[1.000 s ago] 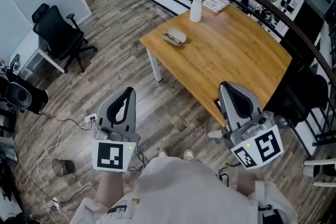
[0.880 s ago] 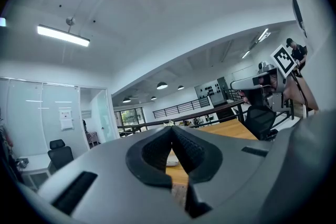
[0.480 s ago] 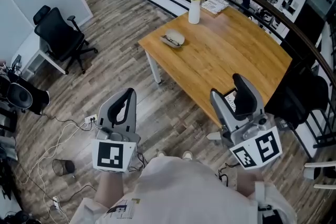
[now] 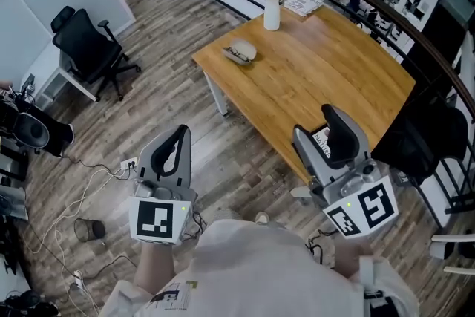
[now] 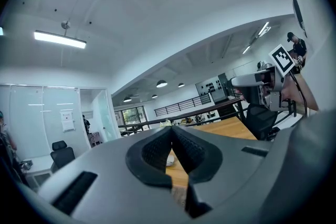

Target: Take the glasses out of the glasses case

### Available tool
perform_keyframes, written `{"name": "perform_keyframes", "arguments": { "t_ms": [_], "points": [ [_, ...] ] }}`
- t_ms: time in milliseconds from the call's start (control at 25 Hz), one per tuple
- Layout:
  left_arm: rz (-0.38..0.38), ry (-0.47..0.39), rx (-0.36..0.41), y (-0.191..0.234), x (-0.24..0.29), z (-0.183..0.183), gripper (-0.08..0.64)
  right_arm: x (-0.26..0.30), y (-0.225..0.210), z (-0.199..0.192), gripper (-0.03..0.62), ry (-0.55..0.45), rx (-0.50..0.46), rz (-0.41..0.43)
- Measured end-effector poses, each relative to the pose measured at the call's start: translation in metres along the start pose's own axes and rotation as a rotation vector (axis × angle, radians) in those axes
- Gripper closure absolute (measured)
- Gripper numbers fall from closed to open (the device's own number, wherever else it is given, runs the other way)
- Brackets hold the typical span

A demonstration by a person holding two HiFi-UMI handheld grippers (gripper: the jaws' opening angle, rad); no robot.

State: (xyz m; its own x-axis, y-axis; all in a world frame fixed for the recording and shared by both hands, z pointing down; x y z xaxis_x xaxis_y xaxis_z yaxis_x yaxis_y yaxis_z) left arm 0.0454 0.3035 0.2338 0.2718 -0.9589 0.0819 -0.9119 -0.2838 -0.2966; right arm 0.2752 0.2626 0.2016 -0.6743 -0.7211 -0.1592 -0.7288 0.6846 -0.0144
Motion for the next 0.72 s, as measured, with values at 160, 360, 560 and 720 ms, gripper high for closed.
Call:
{"name": "perform_keyframes", "arguments": {
  "t_ms": [160, 360, 560, 720],
  "points": [
    [0.006, -0.003, 0.026, -0.009, 0.008, -0.004, 0.543, -0.002, -0.012, -0.007, 0.328, 0.012, 0.003, 0.016],
    [0.008, -0.014, 0.030, -0.010, 0.028, -0.010, 0.543, 0.008, -0.028, -0.020, 0.328, 0.015, 0.002, 0.022],
    [-0.007, 0.000, 0.008, -0.005, 0.054, -0.023, 0.543, 0.028, -0.037, -0.038, 0.328, 0.039, -0.004, 0.040],
    [-0.029, -0.007, -0.002, 0.008, 0.079, -0.035, 0.543, 0.051, -0.046, -0.051, 0.330, 0.044, -0.008, 0.023]
  ]
}}
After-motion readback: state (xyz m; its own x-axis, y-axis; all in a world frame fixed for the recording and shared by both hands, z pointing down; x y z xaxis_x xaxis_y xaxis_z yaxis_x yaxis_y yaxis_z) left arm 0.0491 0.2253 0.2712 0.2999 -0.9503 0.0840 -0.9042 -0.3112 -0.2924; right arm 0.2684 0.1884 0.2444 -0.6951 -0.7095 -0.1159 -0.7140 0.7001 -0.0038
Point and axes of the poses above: the fingertips, and each gripper's own axes: x forward along the fingers, y to its left, z out of its top, the point moved 3 cm from there along -x, backward along the fingers, and after that the axes turned 3 degrees about -z, right-handed, at the moved point
